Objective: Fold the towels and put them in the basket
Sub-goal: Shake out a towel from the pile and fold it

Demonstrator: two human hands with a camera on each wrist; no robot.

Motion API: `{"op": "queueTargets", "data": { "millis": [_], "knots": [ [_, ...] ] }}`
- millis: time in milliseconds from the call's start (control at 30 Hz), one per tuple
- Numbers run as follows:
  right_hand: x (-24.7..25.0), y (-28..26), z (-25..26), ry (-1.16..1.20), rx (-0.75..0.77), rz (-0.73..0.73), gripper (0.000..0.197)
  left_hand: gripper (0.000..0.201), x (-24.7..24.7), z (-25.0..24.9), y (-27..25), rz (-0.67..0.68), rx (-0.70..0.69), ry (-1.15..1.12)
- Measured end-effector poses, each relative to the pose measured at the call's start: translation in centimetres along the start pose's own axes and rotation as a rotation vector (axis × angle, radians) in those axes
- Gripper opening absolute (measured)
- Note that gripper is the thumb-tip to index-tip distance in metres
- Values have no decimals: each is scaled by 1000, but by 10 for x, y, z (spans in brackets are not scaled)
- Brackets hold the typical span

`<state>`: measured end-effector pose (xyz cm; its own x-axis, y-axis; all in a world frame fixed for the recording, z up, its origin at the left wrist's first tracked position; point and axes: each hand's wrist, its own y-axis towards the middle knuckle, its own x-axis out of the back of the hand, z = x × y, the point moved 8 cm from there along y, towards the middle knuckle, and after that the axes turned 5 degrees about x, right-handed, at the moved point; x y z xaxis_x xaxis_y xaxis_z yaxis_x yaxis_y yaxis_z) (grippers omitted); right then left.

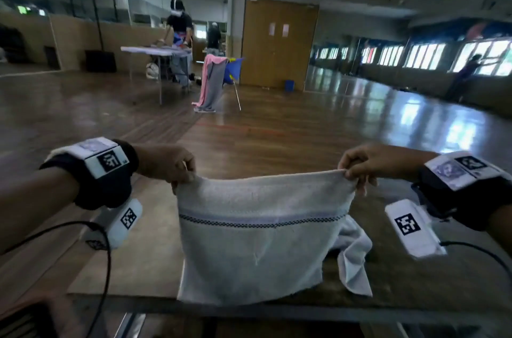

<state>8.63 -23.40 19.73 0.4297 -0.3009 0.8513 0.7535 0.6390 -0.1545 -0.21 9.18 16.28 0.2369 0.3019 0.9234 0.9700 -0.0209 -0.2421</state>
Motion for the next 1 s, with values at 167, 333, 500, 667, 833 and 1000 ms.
{"op": "queueTargets", "data": {
  "millis": [167, 333, 500, 667, 833, 1000],
  "knots": [
    [-105, 63, -68, -132, -48, 113, 8, 19, -113, 43, 75, 120, 50, 306],
    [-198, 101, -121, -207, -108, 55, 13, 8, -192, 74, 105, 106, 137, 273],
    [-236, 84, -132, -242, -43, -106, 16, 8, -216, 79, 92, 47, 102, 39],
    [-245, 36, -130, -267, -13, -79, 19, 17, -239, 75, 46, 182, 15, 32],
    [-228, 20, -121, -130, -30, -273, 25, 12, -229, 80, 38, 126, -36, -112],
    [-185, 50, -118, -137, -4, -559, 12, 20, -179, 92, 66, -250, -56, -267]
  ]
}}
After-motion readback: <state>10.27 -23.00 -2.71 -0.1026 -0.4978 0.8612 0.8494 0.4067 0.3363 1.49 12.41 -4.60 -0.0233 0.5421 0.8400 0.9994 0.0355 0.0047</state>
